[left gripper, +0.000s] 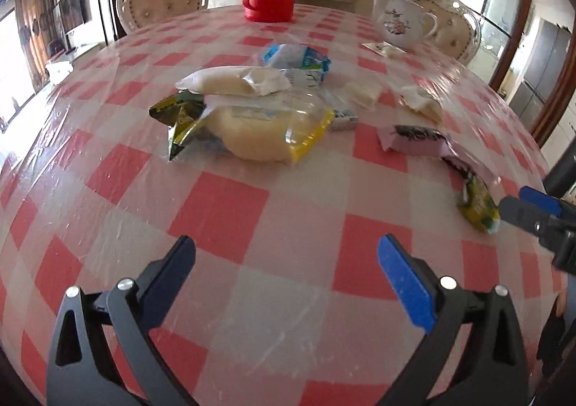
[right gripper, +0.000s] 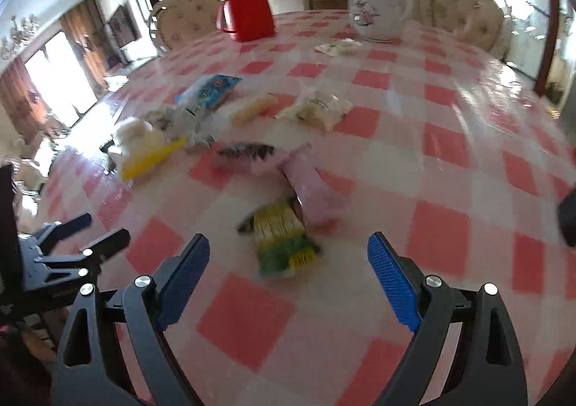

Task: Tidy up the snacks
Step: 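Return both grippers over the table toward the remaining snacks, then grasp the dark wafer bar with the right gripper while the left grasps the white stick snack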

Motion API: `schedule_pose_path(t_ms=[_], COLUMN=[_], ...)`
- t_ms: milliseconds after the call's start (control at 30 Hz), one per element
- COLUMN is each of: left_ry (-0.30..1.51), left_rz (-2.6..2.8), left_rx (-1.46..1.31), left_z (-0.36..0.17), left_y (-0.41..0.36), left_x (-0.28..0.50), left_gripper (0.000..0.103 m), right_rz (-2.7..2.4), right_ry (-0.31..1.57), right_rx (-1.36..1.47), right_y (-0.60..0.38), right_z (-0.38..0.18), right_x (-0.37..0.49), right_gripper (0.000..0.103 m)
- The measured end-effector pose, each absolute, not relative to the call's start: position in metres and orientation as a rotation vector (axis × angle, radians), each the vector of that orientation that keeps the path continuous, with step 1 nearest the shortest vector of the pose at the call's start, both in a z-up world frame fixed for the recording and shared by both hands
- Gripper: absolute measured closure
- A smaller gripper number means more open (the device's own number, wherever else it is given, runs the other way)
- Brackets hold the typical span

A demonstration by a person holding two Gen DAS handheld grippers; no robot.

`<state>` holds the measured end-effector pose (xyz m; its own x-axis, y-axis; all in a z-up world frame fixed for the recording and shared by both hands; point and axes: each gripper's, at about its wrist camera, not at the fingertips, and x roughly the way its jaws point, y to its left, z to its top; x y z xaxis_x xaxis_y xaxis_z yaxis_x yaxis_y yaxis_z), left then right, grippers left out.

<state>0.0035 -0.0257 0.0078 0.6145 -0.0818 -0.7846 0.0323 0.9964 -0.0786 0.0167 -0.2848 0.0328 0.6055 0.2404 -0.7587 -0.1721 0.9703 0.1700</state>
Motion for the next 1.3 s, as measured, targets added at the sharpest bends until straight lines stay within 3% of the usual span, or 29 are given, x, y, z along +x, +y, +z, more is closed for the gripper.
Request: schedule_pose_path(t_ms=[233,400,467,533,567,867,1000,1133,1167,1267,1300], left_ry=[0.903,0.901,0.896,0.89,0.888,0.877,0.933,0.954,0.957,0.907,0.885], left_rz=[-0.066,-0.064,-0.065,-0.061,-0.06,-0.033,0.065,0.109,0.089,0.028,0.021], left_rx=[-0.118,-0.138,-0.145,-0.159,-0.171,-0.385,-0.515,-0.428,-0.401,-0.371,-0.372], left_z=[0.009,0.011,0.014,0.016,0.016,0.029,0.026,0.024,0.024,0.032,0.036], left_y=[-0.007,0.001,0.006,0.012,0.015,0.033,0.048,0.043,0.04,0.04,0.043], left_x=[0.017,0.02,0.02,0.023,0.025,0.073,0.114,0.143,0.144,0.126,0.119], left_gripper=[0.002,0.002,0.002,0.002,0.002,0.002,0.002,0.002,0.012,0.066,0.077], right_rz=[0.39,0.494,0.529,0.527,0.526,0.397,0.391,0.407,0.408,0.404,0.403], right_ry=[0.861,0.928,0.912,0.907,0.887,0.667,0.646,0.67,0.676,0.686,0.69], right_rx=[-0.132,-0.364,-0.364,-0.364,-0.347,-0.12,-0.041,-0.024,-0.025,0.002,0.014], right_y=[-0.253,-0.21,-0.209,-0.213,-0.218,-0.269,-0.275,-0.271,-0.271,-0.275,-0.278], right_z=[0.036,0.006,0.008,0.011,0.014,0.071,0.071,0.061,0.059,0.055,0.054], right_x=[0.074,0.115,0.114,0.108,0.102,0.042,0.036,0.037,0.038,0.04,0.041], right_gripper=[0.016,0.019,0.036,0.079,0.084,0.084,0.084,0.084,0.084,0.084,0.084])
